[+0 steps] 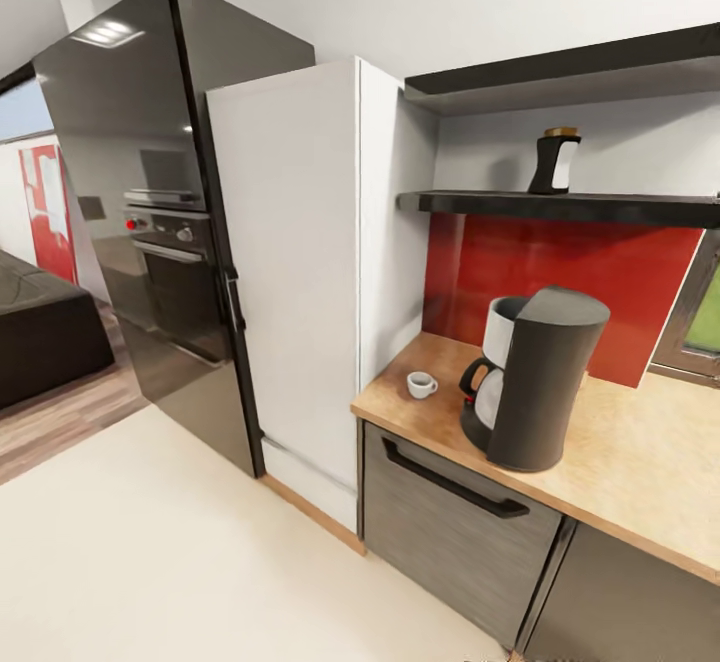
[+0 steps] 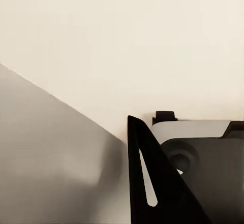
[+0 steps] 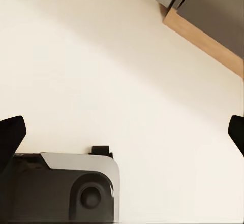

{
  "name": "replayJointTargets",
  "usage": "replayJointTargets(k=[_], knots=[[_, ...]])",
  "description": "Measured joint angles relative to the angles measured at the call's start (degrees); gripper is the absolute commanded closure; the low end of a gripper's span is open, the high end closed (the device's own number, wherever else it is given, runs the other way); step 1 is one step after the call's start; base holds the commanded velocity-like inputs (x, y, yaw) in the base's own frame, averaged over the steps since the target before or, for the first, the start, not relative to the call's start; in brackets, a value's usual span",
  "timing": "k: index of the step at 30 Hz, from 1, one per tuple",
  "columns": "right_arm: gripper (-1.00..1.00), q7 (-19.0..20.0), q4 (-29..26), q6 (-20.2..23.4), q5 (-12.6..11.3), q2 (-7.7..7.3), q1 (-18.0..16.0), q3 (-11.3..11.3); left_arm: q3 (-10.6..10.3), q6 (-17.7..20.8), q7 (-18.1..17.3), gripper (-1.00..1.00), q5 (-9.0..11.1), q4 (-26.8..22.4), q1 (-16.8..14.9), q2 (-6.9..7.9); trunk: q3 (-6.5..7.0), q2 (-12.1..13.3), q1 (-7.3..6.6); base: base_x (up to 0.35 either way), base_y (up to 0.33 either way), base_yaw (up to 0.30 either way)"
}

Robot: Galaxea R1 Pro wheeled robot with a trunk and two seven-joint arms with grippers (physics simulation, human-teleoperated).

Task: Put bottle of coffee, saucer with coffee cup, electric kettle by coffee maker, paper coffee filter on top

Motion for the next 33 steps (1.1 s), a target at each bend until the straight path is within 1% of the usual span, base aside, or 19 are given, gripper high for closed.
replayJointTargets(k=[14,20,33], knots=[[-1.00,0.00,1.05,0.00,0.00,0.03,0.00,-0.04,0.01,0.06,0.01,1.00,0.00,-0.01,0.00,0.06,0.30,0.00,0.00,0.005,0.010,-0.256],[-1.00,0.00,1.06,0.00,0.00,0.03,0.00,-0.03,0.00,0.05,0.01,1.00,0.00,-0.01,0.00,0.03,0.36,0.00,0.00,0.000,0.156,-0.256],[-1.00,0.00,1.06,0.00,0.00,0.03,0.00,-0.04,0.01,0.02,0.00,1.00,0.00,0.00,0.00,0.00,0.36,0.00,0.00,0.000,0.005,-0.255]])
